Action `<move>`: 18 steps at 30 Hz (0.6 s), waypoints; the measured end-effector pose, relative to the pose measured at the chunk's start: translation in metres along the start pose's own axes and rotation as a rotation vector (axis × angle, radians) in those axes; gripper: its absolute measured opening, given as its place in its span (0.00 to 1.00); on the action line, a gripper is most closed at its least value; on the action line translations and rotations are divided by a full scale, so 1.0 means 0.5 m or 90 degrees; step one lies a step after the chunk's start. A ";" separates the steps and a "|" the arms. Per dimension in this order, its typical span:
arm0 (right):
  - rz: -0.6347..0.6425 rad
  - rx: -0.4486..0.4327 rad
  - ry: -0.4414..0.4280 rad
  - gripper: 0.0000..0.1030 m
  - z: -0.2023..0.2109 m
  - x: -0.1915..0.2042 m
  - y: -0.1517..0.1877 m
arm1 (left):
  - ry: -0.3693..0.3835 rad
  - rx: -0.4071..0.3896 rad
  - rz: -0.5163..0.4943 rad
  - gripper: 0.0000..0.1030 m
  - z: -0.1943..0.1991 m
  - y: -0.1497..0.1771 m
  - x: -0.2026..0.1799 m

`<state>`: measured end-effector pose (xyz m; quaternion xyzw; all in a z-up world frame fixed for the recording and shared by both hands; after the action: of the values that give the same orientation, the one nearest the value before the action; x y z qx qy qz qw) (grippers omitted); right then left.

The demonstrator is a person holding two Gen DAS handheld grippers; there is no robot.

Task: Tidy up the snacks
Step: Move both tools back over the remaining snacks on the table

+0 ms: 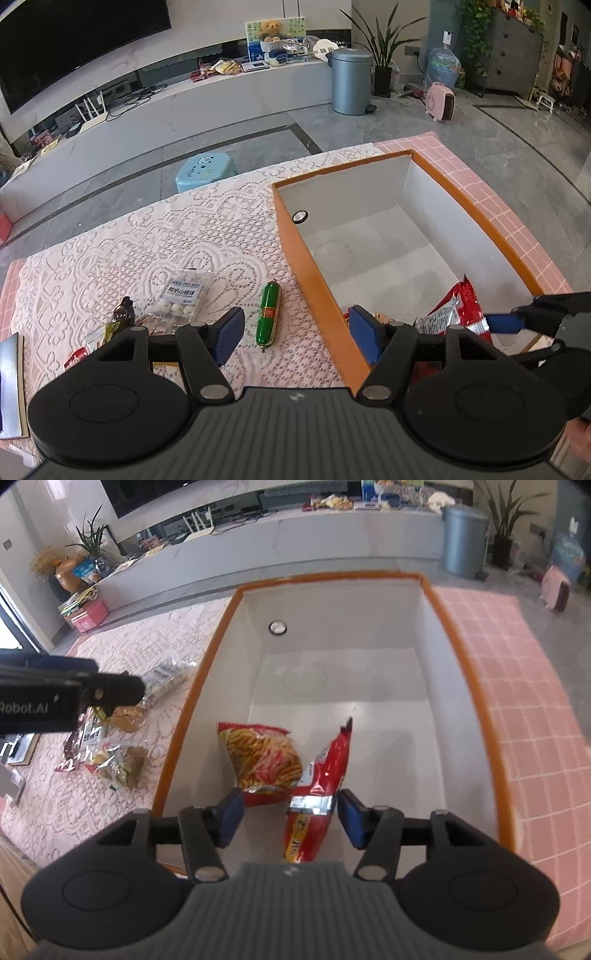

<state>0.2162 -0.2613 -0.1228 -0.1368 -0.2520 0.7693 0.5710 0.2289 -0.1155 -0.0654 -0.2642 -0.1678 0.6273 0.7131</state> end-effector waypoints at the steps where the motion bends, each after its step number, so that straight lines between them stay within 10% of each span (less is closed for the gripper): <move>1: 0.005 -0.006 0.009 0.58 0.008 0.001 -0.003 | 0.001 -0.004 0.004 0.74 0.008 0.001 0.004; 18: 0.020 -0.181 0.157 0.74 0.168 0.060 -0.026 | -0.012 -0.123 0.098 0.74 0.154 0.030 0.112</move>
<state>0.1758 -0.2496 -0.0431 -0.3134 -0.2839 0.7123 0.5602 0.1814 -0.0467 -0.0174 -0.3380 -0.2137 0.6633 0.6326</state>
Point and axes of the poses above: each gripper's, at about its wrist camera, not at the fingertips, and z roughly against the way its jaws point, x to its left, y to its underside, the point moved 8 cm from there along -z, roughly the way its jaws point, and after that the axes turned 13 degrees about z, right-handed, at the moved point
